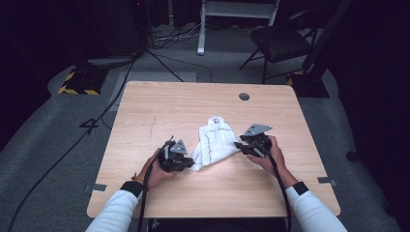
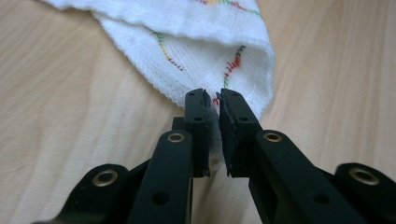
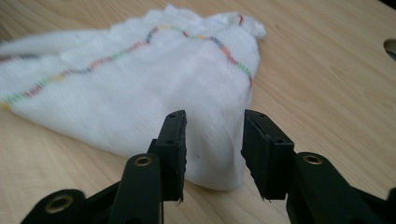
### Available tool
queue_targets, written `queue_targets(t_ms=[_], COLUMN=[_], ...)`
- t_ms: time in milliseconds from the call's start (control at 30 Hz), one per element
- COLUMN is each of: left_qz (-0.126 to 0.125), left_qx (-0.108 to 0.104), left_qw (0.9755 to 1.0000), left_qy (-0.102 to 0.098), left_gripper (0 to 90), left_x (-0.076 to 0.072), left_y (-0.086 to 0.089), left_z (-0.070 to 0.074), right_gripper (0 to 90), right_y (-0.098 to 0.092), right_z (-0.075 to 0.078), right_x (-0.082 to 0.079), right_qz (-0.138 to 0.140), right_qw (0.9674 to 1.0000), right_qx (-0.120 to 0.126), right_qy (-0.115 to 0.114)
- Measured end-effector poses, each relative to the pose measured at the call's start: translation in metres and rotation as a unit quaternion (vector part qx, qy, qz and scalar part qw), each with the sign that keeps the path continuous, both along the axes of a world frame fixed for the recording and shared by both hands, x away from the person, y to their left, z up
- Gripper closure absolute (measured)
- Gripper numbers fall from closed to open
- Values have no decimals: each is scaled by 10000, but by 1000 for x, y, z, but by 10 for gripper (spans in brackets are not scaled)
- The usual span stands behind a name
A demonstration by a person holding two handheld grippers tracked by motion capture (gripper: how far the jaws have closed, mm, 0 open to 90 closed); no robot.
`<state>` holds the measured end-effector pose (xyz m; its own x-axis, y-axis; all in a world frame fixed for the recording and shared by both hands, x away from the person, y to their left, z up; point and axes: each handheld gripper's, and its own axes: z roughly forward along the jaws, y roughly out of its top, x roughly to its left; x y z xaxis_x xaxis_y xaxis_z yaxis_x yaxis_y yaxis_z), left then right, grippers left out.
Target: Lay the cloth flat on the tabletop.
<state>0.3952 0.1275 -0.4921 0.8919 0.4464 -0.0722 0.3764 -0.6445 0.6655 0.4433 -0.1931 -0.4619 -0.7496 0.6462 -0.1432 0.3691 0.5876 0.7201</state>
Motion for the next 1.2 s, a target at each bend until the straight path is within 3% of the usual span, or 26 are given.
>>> queue_targets(t_ms=[67, 200, 233, 267, 433, 567, 600, 633, 733, 833, 933, 1200], left_qz=[-79, -152, -157, -78, -73, -101, -107, -122, -146, -181, -186, -194], left_qx=[49, 260, 262, 104, 56, -37, -36, -12, -28, -20, -25, -14], left_qw=[10000, 9994, 9994, 9999, 10000, 9999, 9999, 9999, 9999, 9998, 9998, 9998], left_qy=[5, -176, -158, -23, 6, 42, 35, 19, 39, 37, 33, 38], left_gripper=[822, 825, 825, 827, 826, 824, 824, 824, 823, 823, 824, 824], left_x=[-7, -17, -17, -17, -16, -15, -15, -15, -14, -14, -14, -13], left_y=[-4, -11, -11, -10, -10, -10, -10, -10, -9, -9, -9, -9], left_z=[1, 3, 3, 1, 0, -1, -1, -1, -1, -1, -1, -1], right_gripper=[586, 600, 594, 583, 546, 499, 496, 496, 537, 666, 778, 892], right_y=[5, 25, 38, 45, 73, 93, 101, 101, 107, 104, 98, 77], right_z=[6, 11, 11, 10, 3, -8, -14, -14, -22, -22, -20, -10], right_x=[-6, -19, -23, -24, -32, -32, -33, -33, -35, -35, -37, -44], right_qz=[154, 559, 720, 779, 1007, 1114, 1147, 1147, 1156, 1141, 1137, 1166], right_qw=[9997, 9980, 9968, 9962, 9945, 9934, 9932, 9932, 9925, 9926, 9925, 9925], right_qx=[204, 246, 351, 389, 283, 234, 56, 56, -316, -307, -396, -316], right_qy=[-59, -143, -50, -10, -5, 149, 206, 206, 223, 287, 202, 161])
